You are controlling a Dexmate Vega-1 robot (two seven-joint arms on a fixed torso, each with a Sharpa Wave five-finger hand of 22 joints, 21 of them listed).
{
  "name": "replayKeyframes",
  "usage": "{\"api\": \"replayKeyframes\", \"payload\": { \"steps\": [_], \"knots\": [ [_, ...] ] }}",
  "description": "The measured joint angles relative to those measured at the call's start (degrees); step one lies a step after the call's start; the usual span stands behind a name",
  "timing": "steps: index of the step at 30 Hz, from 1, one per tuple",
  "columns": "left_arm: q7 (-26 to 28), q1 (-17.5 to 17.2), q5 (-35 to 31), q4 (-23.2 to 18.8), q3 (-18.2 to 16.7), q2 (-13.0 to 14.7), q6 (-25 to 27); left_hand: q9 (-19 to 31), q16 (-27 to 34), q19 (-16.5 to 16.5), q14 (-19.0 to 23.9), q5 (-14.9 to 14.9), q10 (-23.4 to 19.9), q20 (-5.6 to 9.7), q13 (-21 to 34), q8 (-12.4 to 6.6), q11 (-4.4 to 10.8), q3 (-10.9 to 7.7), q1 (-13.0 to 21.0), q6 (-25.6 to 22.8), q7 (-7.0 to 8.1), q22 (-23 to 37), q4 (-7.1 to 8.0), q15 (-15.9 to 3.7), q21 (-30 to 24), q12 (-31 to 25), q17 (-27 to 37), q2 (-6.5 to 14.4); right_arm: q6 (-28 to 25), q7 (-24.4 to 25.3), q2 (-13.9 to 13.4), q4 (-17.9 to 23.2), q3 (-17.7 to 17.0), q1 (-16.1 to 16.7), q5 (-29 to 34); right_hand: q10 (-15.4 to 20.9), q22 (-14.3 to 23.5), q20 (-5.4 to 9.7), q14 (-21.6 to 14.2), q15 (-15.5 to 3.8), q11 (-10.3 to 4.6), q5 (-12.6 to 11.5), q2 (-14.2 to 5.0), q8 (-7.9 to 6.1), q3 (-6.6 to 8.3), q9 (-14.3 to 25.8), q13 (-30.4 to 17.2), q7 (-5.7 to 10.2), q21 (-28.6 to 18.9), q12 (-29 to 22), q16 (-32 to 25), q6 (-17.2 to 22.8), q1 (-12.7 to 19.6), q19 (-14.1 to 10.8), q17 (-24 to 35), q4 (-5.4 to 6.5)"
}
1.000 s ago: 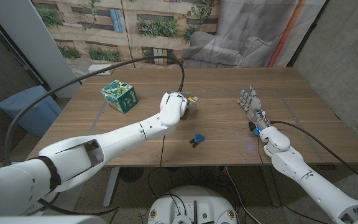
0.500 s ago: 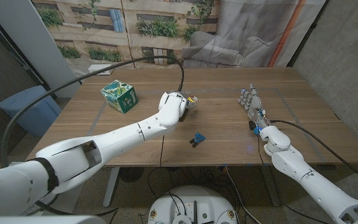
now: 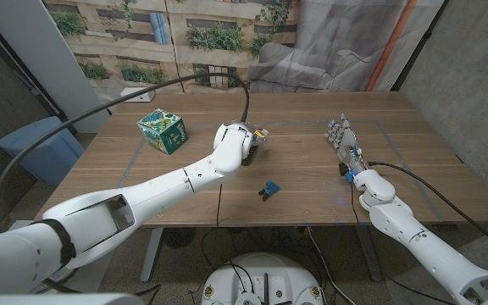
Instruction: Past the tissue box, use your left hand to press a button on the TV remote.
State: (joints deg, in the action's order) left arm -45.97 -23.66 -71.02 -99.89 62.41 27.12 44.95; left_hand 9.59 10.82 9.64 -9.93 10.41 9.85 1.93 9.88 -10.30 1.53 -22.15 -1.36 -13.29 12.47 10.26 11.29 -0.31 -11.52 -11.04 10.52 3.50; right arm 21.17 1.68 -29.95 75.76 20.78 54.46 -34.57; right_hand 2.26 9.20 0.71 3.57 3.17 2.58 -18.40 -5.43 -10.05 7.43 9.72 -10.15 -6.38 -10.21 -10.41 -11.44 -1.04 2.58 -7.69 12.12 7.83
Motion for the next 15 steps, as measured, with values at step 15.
{"api": "replayKeyframes", "payload": {
  "steps": [15],
  "knots": [
    [0.81,-4.22,-1.13,-6.11,-5.64,2.05,-0.61,0.0,0.44,0.0,0.11,0.0,0.0,0.0,0.0,0.0,0.0,0.4,0.0,-0.32,-0.12,-0.14,-0.4,0.51,0.0,-0.62,-0.13,0.0,-0.11,-0.13,0.55,-0.84,0.44,-1.12,0.26,0.02,0.0,0.64,0.35,-0.48,-0.02,0.44,0.6,0.0,0.0,0.0,0.0,0.16,0.0,0.0,-0.01,0.76,-0.6,0.18,0.15,0.0]
  ]
}}
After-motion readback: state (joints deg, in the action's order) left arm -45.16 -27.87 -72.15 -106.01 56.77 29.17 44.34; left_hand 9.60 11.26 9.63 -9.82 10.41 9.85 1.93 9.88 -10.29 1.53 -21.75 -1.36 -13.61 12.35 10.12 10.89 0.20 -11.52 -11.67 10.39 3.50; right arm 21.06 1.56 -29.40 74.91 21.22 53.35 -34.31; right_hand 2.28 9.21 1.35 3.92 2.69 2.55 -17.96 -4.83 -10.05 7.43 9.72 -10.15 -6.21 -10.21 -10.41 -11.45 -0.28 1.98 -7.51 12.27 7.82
